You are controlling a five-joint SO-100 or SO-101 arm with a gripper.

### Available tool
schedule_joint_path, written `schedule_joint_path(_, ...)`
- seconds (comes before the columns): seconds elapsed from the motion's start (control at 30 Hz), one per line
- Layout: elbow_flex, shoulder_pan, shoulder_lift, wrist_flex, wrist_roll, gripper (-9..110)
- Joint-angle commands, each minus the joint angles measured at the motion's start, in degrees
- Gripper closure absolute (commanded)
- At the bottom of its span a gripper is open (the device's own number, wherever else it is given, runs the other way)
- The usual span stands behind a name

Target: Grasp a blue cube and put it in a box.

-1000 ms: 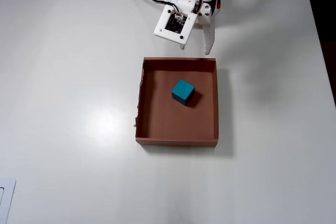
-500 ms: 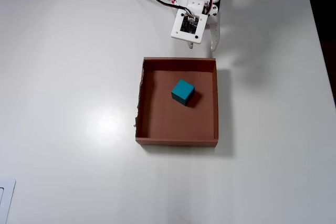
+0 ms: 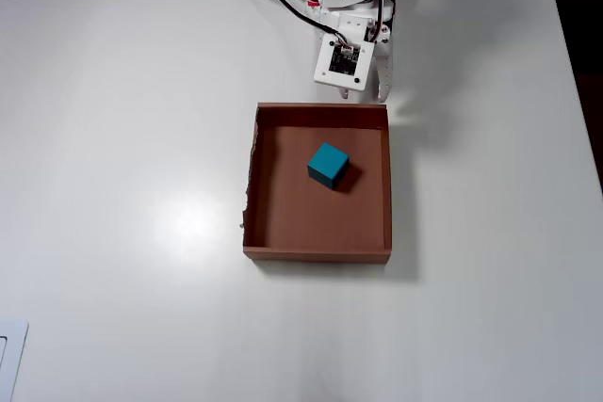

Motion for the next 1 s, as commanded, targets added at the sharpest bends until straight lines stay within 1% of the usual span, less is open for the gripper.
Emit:
schedule_joint_path(0.0, -0.2, 0.1, 0.4, -1.0, 0.3, 83)
schedule_joint_path(0.4, -0.1, -0.4, 0.4, -1.1, 0.1, 83)
schedule_joint_path(0.47, -0.1, -0.1, 0.4, -1.2, 0.3, 83)
schedule_joint_path(0.57, -0.1, -0.1, 0.4, -1.2, 0.1, 77)
schedule_joint_path(0.97, -0.1, 0.0, 0.4, -1.2, 0.1, 77)
